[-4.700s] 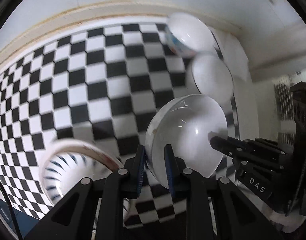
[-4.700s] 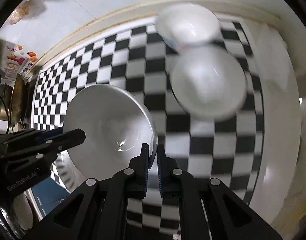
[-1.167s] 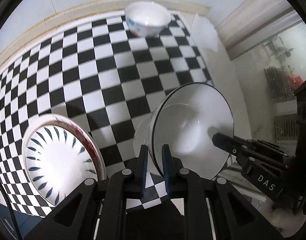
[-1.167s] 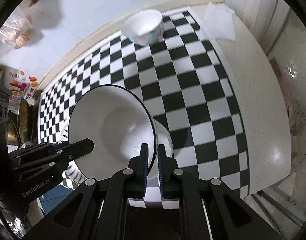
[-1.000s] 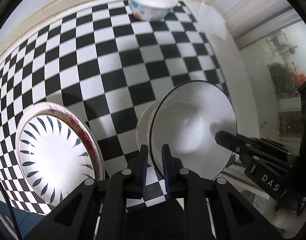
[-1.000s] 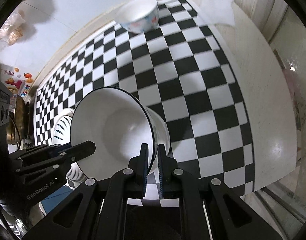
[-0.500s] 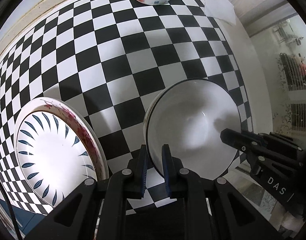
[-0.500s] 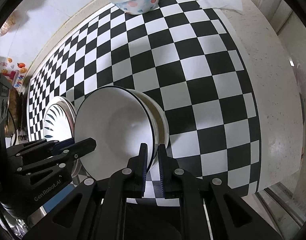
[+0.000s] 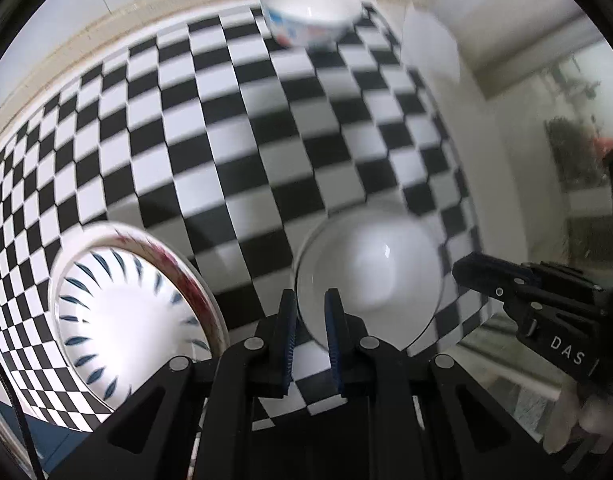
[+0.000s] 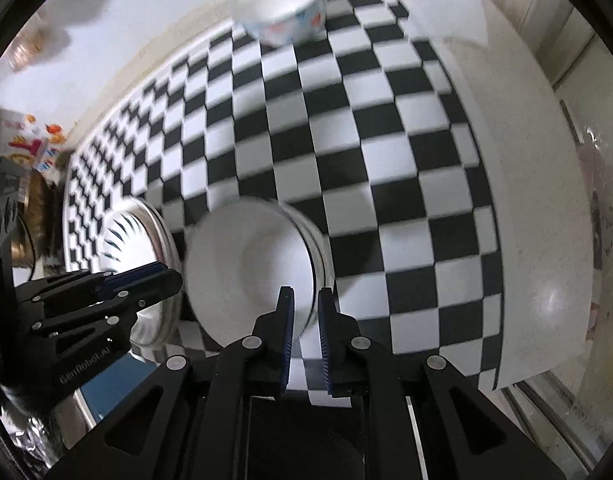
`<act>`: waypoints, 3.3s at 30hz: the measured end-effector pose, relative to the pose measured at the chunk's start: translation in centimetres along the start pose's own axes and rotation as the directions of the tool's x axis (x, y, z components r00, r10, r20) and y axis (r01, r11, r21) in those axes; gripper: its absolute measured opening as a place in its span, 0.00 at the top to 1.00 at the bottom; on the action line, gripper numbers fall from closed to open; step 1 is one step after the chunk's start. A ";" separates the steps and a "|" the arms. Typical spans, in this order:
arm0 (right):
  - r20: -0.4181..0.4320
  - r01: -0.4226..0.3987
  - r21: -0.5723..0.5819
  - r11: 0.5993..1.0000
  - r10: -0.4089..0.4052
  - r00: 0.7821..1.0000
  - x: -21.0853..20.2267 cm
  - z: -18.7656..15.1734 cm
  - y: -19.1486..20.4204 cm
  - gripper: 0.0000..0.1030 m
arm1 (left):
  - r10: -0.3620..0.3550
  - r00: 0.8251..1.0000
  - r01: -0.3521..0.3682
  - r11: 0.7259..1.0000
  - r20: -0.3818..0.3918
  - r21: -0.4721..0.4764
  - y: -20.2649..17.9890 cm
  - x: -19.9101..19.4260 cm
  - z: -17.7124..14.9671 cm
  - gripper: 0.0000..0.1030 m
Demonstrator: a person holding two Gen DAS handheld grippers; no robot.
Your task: Organize plates and bowls
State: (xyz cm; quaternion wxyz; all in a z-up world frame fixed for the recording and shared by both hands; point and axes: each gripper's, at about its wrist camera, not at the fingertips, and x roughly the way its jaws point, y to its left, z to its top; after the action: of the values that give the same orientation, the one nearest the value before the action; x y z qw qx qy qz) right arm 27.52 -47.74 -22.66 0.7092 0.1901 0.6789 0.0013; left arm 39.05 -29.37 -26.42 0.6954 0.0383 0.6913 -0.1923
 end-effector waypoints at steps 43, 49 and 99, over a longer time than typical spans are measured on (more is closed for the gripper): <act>-0.001 0.004 0.064 0.998 -0.004 1.000 9.5 31.3 -2.0 0.88 | -0.063 0.998 0.060 0.984 -0.009 -0.167 4.6 9.0 25.7 0.86; 0.029 -0.007 0.057 0.998 0.005 1.000 8.2 30.3 -1.2 0.88 | -0.050 0.998 0.054 0.989 0.033 -0.135 4.1 6.7 24.4 0.86; 0.057 0.002 0.060 0.998 -0.005 0.998 1.1 -1.4 0.4 0.88 | -0.044 0.999 0.044 0.999 -0.006 0.003 -0.1 2.5 -2.9 0.86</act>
State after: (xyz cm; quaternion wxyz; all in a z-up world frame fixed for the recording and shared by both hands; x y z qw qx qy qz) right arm 26.31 -46.71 -23.66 0.7222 0.2101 0.6585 -0.0259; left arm 36.19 -29.05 -28.97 0.6888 0.0250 0.6938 -0.2087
